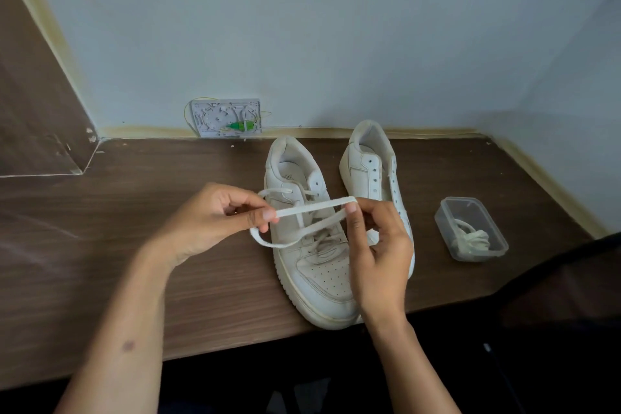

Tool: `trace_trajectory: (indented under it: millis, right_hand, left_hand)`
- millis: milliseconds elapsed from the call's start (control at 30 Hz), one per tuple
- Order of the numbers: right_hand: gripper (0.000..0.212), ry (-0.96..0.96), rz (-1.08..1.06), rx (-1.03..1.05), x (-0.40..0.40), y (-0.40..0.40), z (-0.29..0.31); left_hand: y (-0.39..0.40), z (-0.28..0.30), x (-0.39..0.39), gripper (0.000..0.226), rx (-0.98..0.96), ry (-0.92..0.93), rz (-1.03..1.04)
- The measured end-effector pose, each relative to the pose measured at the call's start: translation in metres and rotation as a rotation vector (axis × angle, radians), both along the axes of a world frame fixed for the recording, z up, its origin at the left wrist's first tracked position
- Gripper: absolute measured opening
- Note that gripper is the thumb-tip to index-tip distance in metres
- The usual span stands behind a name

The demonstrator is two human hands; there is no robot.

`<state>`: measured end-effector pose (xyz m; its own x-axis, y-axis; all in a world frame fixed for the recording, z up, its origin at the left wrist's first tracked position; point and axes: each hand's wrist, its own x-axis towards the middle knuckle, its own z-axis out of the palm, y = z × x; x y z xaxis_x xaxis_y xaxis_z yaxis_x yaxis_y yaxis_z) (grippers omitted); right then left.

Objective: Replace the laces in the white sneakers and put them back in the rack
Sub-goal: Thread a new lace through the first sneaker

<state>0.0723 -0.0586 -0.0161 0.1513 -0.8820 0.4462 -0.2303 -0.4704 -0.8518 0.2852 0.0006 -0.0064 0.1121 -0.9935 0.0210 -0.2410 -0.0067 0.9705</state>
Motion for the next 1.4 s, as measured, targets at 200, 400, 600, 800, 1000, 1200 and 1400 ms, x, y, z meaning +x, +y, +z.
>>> trace_trajectory:
  millis: [200, 400, 600, 800, 1000, 1200, 1400]
  right_hand:
    - [0.014, -0.053, -0.099, 0.031, -0.003, -0.005, 0.001]
    - [0.014, -0.088, -0.191, 0.103, -0.006, -0.011, -0.001]
    - [0.013, -0.107, -0.242, 0.122, -0.007, -0.017, -0.004]
    - [0.018, -0.123, -0.234, 0.076, -0.006, -0.016, -0.004]
    - [0.012, -0.069, -0.173, -0.033, -0.006, -0.014, -0.002]
    - [0.017, 0.247, 0.0, -0.318, 0.002, -0.01, -0.011]
    - [0.02, 0.297, 0.007, -0.409, 0.005, -0.009, -0.022]
  left_hand:
    - [-0.002, -0.002, 0.004, 0.062, -0.013, 0.019, 0.054]
    - [0.002, -0.002, 0.007, 0.051, -0.1, 0.203, 0.022]
    - [0.0, -0.004, 0.011, 0.038, -0.205, 0.424, 0.042]
    - [-0.004, -0.007, 0.008, 0.045, -0.191, 0.331, 0.081]
    - [-0.006, -0.017, 0.009, 0.051, 0.008, -0.152, 0.117]
    - [-0.02, -0.007, -0.022, 0.026, -0.29, -0.164, 0.159]
    - [-0.037, -0.014, -0.05, 0.04, -0.439, -0.376, 0.186]
